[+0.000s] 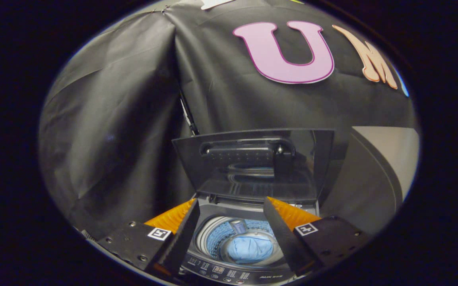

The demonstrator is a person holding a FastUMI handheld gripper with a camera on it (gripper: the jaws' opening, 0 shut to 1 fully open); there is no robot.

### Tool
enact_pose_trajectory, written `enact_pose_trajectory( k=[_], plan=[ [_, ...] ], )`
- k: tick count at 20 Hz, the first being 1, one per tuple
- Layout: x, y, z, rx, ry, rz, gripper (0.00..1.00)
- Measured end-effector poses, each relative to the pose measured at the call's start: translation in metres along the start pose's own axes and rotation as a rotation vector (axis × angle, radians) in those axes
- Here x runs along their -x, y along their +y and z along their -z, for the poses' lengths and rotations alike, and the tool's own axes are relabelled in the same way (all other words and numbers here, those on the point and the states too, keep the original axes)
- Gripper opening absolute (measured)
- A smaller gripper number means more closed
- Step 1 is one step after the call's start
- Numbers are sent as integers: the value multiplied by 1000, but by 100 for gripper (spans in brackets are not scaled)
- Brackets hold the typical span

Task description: Put the clothes into the washing machine and then close the washing machine lid.

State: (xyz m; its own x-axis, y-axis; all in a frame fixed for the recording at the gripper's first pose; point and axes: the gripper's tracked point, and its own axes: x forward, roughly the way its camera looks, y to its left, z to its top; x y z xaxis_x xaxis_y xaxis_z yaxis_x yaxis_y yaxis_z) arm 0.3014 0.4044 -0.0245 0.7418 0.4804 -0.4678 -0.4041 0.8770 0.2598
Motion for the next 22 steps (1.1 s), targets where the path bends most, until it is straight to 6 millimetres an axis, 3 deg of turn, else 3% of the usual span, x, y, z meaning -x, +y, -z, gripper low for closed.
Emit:
enact_pose_trajectory(
  k=[10, 14, 17, 22],
  plan=[
    [4, 4, -68, 45, -122, 13, 97],
    [4, -6, -130, 78, -242, 74, 96],
    [-8, -14, -162, 142, -316, 138, 96],
    [-43, -37, -161, 225, -297, 230, 95]
  ],
)
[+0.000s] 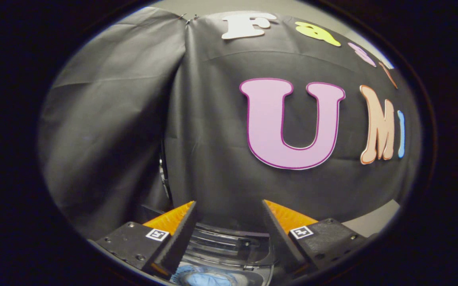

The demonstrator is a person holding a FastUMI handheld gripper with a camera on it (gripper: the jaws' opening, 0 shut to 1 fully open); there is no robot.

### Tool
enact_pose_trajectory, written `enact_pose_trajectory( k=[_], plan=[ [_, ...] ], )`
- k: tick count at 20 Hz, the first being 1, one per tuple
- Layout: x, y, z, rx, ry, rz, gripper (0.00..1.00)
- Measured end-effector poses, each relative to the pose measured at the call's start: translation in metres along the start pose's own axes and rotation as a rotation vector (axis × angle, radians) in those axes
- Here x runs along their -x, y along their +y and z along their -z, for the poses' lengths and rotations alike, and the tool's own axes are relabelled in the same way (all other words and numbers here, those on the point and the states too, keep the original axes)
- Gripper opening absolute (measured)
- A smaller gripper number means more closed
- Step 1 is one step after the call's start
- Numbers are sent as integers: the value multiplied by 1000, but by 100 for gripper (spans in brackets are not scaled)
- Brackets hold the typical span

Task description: Put the clothes into the washing machine and then close the washing machine lid.

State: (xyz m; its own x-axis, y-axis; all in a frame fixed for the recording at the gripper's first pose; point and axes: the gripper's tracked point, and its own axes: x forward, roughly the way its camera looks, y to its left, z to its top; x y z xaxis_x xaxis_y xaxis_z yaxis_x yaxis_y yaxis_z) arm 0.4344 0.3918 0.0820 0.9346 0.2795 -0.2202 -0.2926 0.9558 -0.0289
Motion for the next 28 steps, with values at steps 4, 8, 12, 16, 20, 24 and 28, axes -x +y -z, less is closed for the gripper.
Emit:
enact_pose_trajectory(
  k=[4, 8, 12, 16, 20, 24, 28],
  plan=[
    [-33, -24, 18, -123, 41, 38, 95],
    [-55, -48, 51, -109, 126, 108, 95],
    [-59, -47, 76, -65, 157, 91, 97],
    [-61, -43, 78, -178, 103, 91, 96],
    [-59, -47, 83, -162, 126, 84, 96],
    [-58, -47, 82, -163, 147, 72, 96],
    [-56, -46, 82, -163, 160, 57, 96]
  ],
)
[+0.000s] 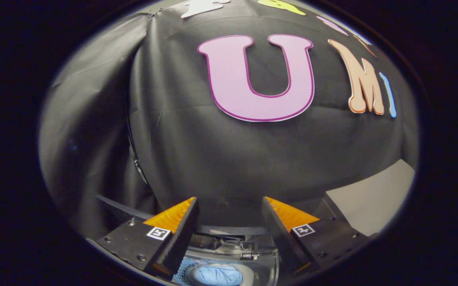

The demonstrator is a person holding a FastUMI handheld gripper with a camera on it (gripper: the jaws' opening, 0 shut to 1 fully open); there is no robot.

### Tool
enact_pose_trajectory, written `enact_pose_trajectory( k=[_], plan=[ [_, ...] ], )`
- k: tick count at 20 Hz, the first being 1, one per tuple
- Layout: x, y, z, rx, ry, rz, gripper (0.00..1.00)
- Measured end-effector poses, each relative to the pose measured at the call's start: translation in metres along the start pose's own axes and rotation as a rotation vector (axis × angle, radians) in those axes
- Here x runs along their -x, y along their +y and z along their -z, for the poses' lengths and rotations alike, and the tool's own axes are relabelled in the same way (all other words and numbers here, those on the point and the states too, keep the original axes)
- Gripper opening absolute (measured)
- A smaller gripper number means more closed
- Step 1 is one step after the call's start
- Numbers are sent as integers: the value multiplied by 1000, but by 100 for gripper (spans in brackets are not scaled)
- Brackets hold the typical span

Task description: Put the clothes into the washing machine and then close the washing machine lid.

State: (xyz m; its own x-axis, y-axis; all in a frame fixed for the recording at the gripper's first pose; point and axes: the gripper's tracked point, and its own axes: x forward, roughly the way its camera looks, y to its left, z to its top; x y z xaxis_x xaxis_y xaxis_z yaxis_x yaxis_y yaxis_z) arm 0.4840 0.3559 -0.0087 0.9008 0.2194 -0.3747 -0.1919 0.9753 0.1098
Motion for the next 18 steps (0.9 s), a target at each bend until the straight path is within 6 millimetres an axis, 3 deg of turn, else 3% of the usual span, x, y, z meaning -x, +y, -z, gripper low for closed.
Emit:
enact_pose_trajectory(
  k=[12, 18],
  plan=[
    [-3, -2, 0, -22, 76, -58, 96],
    [2, -9, -16, -40, -7, -71, 97]
  ],
)
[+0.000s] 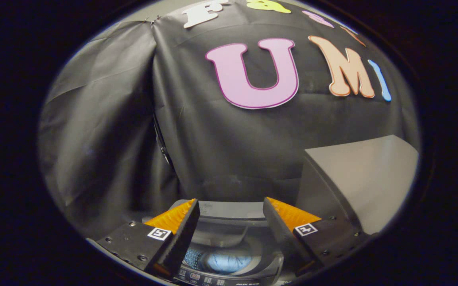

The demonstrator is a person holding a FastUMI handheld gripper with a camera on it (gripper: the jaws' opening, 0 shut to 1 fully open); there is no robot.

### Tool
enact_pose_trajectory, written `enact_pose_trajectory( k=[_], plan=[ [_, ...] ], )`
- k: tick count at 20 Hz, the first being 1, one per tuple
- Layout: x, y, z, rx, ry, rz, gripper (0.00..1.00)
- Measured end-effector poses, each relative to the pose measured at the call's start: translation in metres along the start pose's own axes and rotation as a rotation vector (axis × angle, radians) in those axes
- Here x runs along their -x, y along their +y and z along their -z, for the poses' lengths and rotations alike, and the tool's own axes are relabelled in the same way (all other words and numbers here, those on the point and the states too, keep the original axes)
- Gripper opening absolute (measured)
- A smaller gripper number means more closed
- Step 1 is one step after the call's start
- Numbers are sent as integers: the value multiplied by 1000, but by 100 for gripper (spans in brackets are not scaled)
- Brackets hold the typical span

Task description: Put the clothes into the washing machine and then close the washing machine lid.

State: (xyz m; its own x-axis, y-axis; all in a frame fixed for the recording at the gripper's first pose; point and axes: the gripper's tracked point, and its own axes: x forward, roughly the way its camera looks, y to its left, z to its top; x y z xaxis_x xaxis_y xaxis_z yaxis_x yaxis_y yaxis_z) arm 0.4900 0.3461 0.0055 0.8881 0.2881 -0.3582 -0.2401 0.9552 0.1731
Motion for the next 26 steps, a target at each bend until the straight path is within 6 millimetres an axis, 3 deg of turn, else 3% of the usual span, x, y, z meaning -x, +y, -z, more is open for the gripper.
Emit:
enact_pose_trajectory(
  k=[13, 19, 22, 26],
  plan=[
    [26, -19, -43, -52, -227, 18, 97],
    [39, -49, -59, -61, -320, 64, 97],
    [45, -60, -59, -73, -357, 81, 97],
    [53, -91, -53, -47, -391, 155, 97]
  ],
)
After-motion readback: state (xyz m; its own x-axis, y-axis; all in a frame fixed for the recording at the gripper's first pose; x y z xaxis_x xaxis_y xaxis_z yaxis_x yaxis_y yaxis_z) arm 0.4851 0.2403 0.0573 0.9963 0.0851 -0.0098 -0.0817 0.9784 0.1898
